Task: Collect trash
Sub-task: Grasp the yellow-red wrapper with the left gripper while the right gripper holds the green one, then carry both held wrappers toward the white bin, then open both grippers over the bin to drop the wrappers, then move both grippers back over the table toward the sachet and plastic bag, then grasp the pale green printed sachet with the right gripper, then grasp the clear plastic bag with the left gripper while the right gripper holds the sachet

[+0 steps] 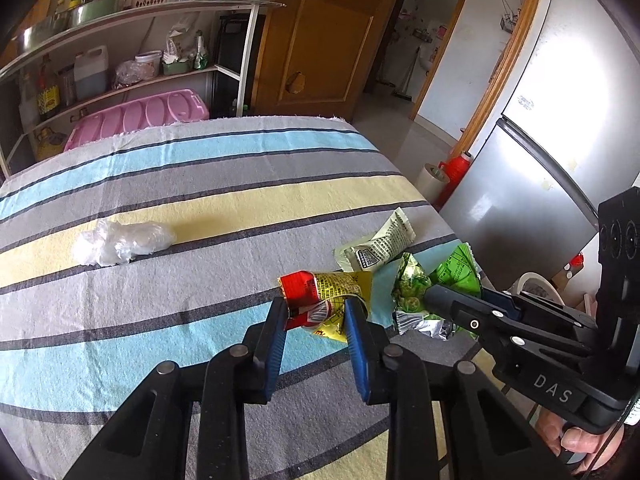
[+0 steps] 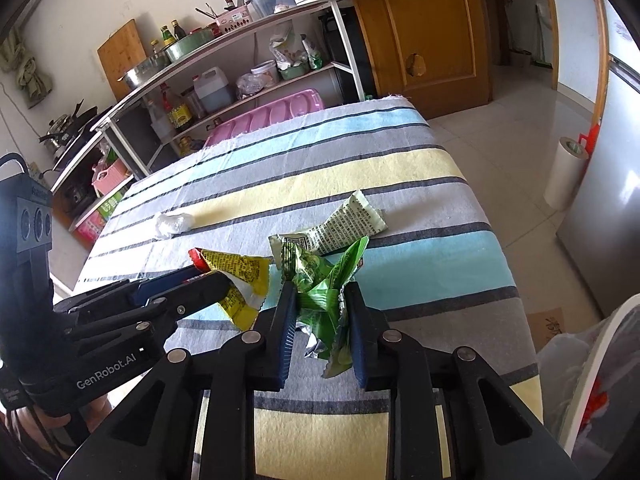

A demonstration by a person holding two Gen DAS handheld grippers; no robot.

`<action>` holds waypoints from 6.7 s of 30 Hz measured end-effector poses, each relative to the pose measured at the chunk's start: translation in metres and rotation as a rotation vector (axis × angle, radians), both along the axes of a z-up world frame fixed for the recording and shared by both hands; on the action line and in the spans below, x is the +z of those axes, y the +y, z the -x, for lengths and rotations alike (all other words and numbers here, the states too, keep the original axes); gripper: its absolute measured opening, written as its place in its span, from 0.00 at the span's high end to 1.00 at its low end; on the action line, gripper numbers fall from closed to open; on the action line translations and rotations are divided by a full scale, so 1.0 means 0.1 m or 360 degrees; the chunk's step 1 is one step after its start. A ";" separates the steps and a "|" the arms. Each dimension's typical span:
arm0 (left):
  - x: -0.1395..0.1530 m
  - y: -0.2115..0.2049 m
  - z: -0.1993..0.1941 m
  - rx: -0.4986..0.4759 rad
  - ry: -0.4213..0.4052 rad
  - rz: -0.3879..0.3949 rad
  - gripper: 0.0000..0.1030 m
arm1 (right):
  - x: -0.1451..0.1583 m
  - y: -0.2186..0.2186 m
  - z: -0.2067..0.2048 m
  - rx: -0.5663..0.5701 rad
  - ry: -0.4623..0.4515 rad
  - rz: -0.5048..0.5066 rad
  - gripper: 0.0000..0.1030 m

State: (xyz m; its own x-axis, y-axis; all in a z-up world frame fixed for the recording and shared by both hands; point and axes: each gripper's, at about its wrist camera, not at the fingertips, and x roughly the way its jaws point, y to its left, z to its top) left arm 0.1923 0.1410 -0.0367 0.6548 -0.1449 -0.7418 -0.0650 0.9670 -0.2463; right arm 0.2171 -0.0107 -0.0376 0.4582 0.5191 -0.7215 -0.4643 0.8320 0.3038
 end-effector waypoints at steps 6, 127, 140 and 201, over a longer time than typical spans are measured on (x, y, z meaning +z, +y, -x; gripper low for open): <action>0.20 -0.09 0.10 -0.0028 -0.0064 -0.0046 0.72 | 0.13 -0.16 0.08 -0.0038 -0.0039 -0.0047 0.76; 0.39 0.40 0.26 0.0143 -0.0118 -0.0131 0.50 | 0.26 -0.41 0.09 -0.0269 -0.0049 0.0089 0.59; 0.25 1.13 0.19 0.0306 -0.0058 -0.0112 0.48 | 0.02 0.18 -0.36 -0.0163 0.0134 0.0070 0.59; -0.16 0.95 -0.38 0.0151 0.0006 -0.0172 0.77 | -0.21 0.88 -0.52 -0.0007 -0.0011 0.0116 0.78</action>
